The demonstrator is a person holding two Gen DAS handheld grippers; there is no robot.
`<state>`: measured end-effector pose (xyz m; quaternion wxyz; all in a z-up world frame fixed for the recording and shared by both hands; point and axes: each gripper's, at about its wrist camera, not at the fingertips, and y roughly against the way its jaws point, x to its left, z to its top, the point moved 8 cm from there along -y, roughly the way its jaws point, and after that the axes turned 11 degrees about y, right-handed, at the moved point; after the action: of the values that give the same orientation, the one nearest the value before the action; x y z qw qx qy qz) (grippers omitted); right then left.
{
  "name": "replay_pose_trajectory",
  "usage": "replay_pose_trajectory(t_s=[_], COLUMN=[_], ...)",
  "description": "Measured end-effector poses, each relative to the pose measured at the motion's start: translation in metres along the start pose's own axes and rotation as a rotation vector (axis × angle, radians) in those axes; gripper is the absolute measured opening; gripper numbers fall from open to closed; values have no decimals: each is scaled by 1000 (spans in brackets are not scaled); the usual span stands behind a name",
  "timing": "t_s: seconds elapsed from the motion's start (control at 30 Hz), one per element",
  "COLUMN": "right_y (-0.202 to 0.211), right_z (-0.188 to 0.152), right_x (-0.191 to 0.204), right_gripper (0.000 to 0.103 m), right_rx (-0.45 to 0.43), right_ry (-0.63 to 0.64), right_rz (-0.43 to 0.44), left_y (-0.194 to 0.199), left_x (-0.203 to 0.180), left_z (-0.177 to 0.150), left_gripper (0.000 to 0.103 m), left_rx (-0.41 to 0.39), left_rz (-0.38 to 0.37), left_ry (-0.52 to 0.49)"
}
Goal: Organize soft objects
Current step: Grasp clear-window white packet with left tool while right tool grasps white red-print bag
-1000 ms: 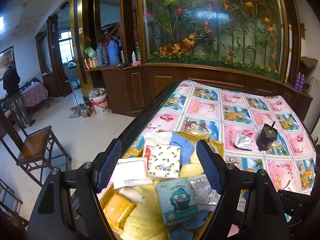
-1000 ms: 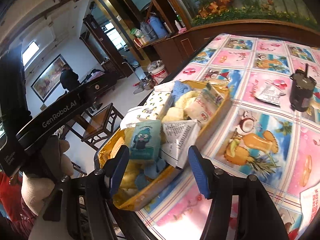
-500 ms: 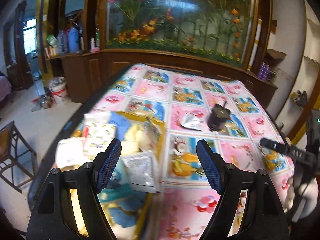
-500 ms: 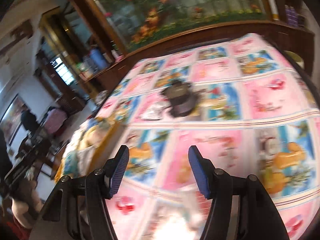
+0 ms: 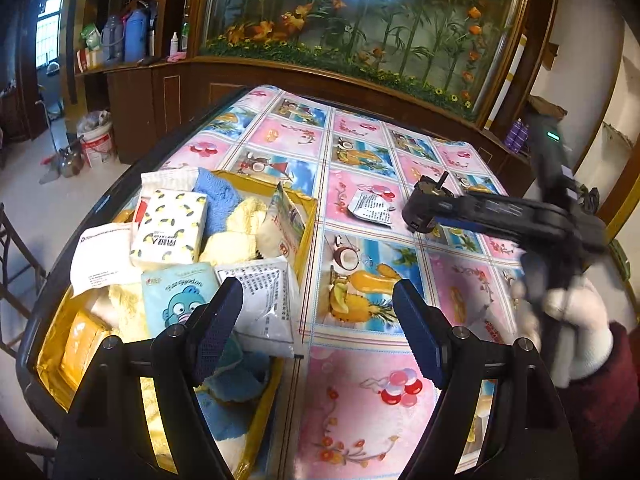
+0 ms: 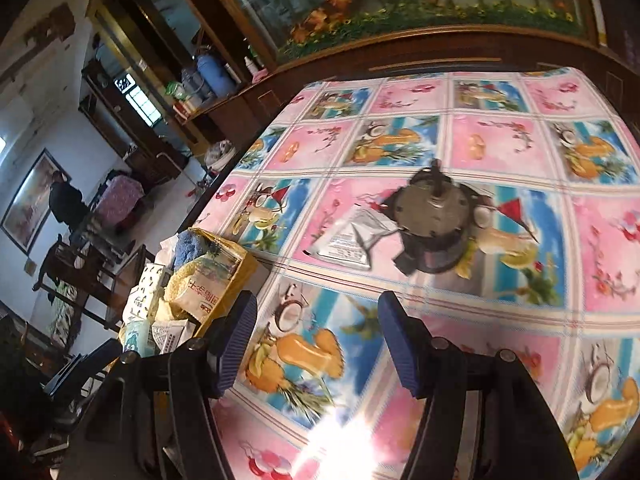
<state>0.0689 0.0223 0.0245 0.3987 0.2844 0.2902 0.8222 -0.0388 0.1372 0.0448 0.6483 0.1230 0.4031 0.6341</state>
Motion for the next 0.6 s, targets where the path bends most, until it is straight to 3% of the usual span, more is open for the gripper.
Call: replay_pose_trajectory(t_s=[0.13, 0.3, 0.37, 0.47, 0.53, 0.6], right_y=[-48, -95, -107, -119, -116, -113], right_z=[24, 37, 38, 32, 25, 16], right_x=[9, -14, -20, -23, -20, -13], right_gripper=[63, 62, 57, 38, 35, 25], right_rx=[75, 185, 220, 276, 284, 298], right_ry=[88, 102, 122, 122, 125, 137], right_rz=[-156, -344, -409, -412, -396, -368], left_y=[8, 4, -1, -6, -7, -8], left_x=[8, 22, 29, 37, 41, 44], left_z=[1, 0, 0, 0, -1, -1], left_gripper=[79, 78, 78, 78, 78, 78], left_rx=[-10, 10, 27, 42, 41, 46], left_rz=[-26, -47, -52, -55, -55, -54], left_ry=[-3, 9, 26, 52, 63, 76])
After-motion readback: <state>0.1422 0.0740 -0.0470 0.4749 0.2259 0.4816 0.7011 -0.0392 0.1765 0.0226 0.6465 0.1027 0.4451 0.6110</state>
